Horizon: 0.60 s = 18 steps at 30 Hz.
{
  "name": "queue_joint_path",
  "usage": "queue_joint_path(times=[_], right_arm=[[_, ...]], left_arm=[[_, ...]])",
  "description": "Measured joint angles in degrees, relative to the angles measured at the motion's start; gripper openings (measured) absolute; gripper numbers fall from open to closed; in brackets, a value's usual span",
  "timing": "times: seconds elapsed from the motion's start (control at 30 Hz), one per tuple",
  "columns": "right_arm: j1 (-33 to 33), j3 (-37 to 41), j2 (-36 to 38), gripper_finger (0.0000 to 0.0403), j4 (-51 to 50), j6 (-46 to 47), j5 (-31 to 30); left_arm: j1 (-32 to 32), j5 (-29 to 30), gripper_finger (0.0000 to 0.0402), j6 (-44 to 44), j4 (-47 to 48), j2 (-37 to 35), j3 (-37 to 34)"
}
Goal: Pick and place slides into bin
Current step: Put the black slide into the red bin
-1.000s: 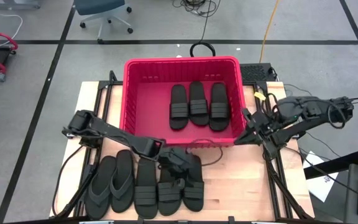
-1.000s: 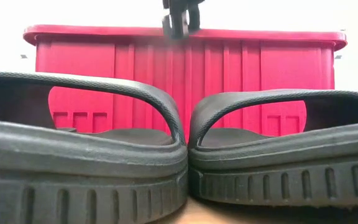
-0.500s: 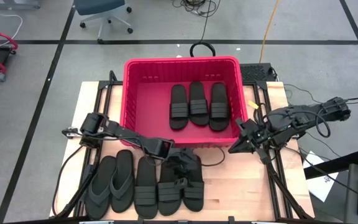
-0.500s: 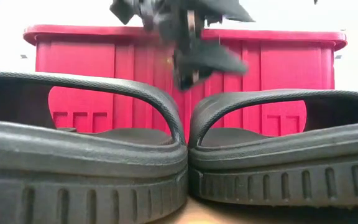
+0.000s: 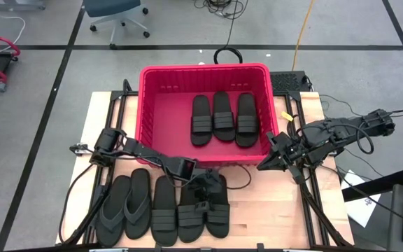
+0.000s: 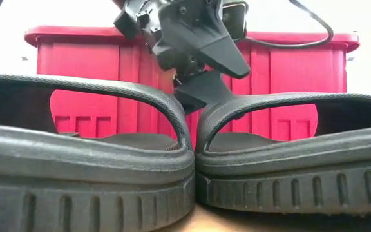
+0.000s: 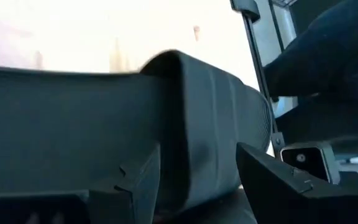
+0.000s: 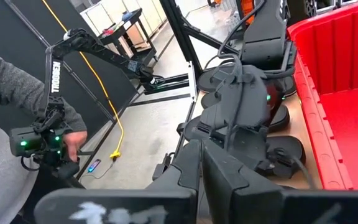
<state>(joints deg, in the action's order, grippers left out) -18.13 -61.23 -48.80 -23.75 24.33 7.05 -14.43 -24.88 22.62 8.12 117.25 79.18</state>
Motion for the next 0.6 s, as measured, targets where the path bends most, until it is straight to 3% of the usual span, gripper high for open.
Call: queue_joint_path(times=[0.23,0.37,0.47,0.6], right_arm=[[0.0,0.0,0.0,0.0009,-0.1,-1.2,-1.3],[0.0,0.0,0.0,0.0009,-0.9,-1.2,-1.2],[0.0,0.0,0.0,0.0009,-1.4,-1.2,-0.9],[0.0,0.0,0.1,0.0009,-1.4,-2.4,0.6]], left_arm=[[-1.2,0.4,0.0202,0.9,-1.8,1.9,0.0],[-1.9,-0.4,0.018,2.1,-3.2,2.6,0.0],[-2.0,0.2,0.0129,0.8,-3.7,2.6,0.0],[-2.2,0.7,0.0024,-1.2,-4.7,2.2,0.1]])
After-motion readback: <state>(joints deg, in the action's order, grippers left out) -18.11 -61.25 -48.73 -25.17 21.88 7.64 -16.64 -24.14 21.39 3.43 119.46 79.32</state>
